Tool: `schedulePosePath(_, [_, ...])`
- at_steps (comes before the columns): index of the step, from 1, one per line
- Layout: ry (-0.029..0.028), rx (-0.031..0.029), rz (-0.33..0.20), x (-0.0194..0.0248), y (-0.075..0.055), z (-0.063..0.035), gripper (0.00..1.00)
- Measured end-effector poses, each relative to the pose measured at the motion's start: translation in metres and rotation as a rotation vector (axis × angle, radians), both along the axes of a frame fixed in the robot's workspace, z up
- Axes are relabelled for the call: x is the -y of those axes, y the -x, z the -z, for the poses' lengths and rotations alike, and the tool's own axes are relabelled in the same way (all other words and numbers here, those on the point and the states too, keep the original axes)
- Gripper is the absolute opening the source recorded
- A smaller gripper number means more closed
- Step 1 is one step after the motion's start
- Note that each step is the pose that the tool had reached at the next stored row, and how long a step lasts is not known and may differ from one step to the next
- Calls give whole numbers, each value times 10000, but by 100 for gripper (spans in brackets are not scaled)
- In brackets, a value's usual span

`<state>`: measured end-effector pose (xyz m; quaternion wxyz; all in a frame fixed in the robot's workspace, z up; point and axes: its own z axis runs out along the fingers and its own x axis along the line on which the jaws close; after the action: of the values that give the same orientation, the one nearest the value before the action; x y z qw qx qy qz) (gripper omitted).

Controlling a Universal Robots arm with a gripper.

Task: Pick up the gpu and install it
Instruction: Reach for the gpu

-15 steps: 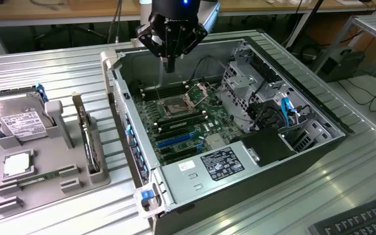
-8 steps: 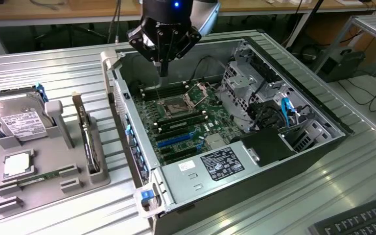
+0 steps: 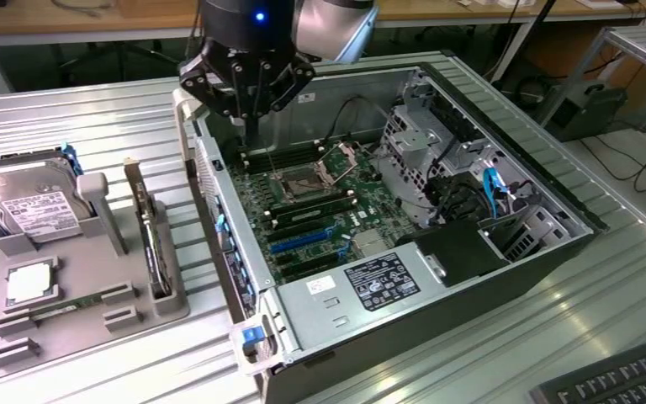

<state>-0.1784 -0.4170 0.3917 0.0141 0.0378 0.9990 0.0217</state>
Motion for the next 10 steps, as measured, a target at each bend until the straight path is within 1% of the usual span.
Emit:
schedulePosePath(2, [5, 1, 2, 13, 126, 20, 11])
schedulePosePath(9, [30, 0, 3, 24, 450, 87, 11])
schedulePosePath(10, [36, 1, 1, 25, 555, 113, 11])
